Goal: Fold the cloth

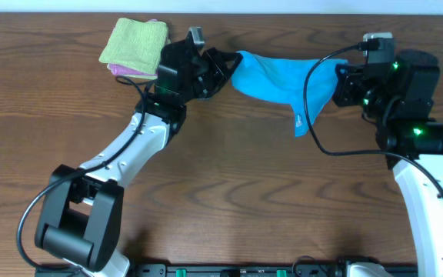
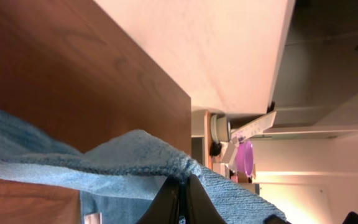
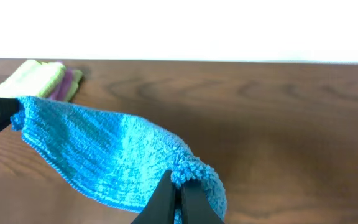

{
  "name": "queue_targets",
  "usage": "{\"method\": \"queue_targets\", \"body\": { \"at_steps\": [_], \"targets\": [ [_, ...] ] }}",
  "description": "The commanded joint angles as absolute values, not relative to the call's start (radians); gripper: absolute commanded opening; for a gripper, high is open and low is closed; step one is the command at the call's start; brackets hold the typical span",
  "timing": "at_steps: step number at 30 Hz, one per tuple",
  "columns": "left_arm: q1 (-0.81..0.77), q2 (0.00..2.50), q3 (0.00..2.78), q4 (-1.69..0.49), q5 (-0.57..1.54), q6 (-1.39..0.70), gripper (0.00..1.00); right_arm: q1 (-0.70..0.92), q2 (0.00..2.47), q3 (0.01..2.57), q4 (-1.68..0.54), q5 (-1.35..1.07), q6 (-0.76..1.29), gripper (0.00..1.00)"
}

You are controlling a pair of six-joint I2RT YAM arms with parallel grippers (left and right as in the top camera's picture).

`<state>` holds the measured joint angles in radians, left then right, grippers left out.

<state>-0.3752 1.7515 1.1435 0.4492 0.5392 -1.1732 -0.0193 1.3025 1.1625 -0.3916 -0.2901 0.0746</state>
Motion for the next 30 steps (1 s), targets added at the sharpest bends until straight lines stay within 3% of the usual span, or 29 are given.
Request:
{"method": "queue_targets", "body": {
  "at_steps": [1,10,15,22,26,30],
  "targets": [
    [-0.340,1.738,1.186,0.449,0.553,-1.141,0.06,-0.025,1.302,1.178,-0.372,-0.311,0.038,0.02],
    [-0.266,1.738,1.306,0.362,0.589,-1.042,0.06,-0.025,1.302,1.178,-0.242,-0.312,-0.009,0.02],
    [-0.281,1.738,1.325,0.286,0.703,-1.023,0.06,-0.025,1.302,1.178,-0.372,-0.397,-0.009,0.02],
    [-0.296,1.738,1.325,-0.250,0.918,-0.789,0.06,-0.025,1.302,1.178,-0.747,-0.412,-0.010,0.02],
    [-0.279,1.733,1.325,-0.502,0.916,-0.680,0.06,-0.025,1.302,1.178,-0.820,-0.420,-0.017,0.02],
    [-0.243,1.691,1.325,-0.593,0.899,-0.642,0.06,-0.025,1.302,1.178,-0.814,-0.450,-0.017,0.02]
  ]
}}
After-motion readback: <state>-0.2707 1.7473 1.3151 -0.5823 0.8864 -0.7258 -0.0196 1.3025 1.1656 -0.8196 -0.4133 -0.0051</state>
